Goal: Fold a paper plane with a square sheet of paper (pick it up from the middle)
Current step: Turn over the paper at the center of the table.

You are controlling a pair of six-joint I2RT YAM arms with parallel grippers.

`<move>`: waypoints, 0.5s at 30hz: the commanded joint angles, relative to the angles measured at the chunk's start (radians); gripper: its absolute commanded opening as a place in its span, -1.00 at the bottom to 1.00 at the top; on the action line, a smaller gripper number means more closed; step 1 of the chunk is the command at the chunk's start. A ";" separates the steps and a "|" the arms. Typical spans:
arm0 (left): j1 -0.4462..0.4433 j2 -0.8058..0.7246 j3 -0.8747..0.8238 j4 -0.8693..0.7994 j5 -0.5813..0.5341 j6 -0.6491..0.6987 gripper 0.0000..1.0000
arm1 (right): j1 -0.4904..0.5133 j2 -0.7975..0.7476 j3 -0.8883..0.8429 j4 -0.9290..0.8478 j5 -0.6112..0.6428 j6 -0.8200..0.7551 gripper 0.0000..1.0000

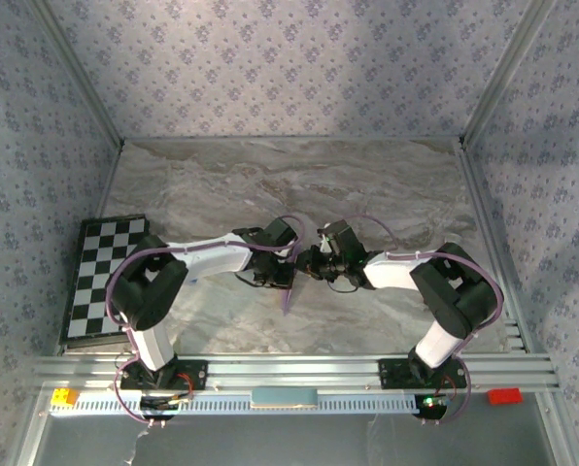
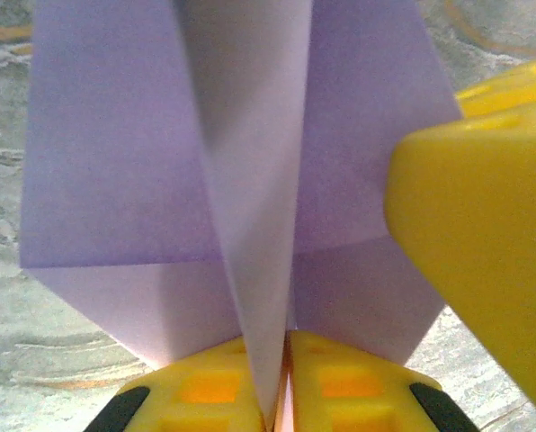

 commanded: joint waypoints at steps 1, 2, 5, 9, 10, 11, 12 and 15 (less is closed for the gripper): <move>-0.007 0.015 0.034 -0.011 0.017 0.008 -0.73 | -0.007 0.014 -0.015 -0.012 0.011 0.003 -0.68; -0.007 0.016 0.036 -0.014 0.015 0.008 -0.75 | -0.007 0.014 -0.015 -0.012 0.011 0.003 -0.67; -0.007 0.015 0.037 -0.019 0.005 0.007 -0.81 | -0.011 0.005 -0.018 -0.018 0.012 -0.001 -0.61; -0.006 0.003 0.050 -0.049 -0.040 0.004 -0.88 | -0.028 -0.055 -0.024 -0.096 0.041 -0.035 -0.44; -0.006 -0.001 0.059 -0.068 -0.065 0.003 -0.90 | -0.032 -0.082 -0.027 -0.128 0.059 -0.046 -0.39; -0.006 -0.002 0.069 -0.085 -0.089 0.002 -0.90 | -0.035 -0.103 -0.030 -0.156 0.074 -0.057 -0.34; -0.007 -0.003 0.079 -0.105 -0.115 0.002 -0.92 | -0.039 -0.133 -0.036 -0.187 0.092 -0.071 -0.31; -0.006 -0.001 0.116 -0.162 -0.187 -0.003 -0.93 | -0.046 -0.205 -0.049 -0.286 0.153 -0.103 -0.26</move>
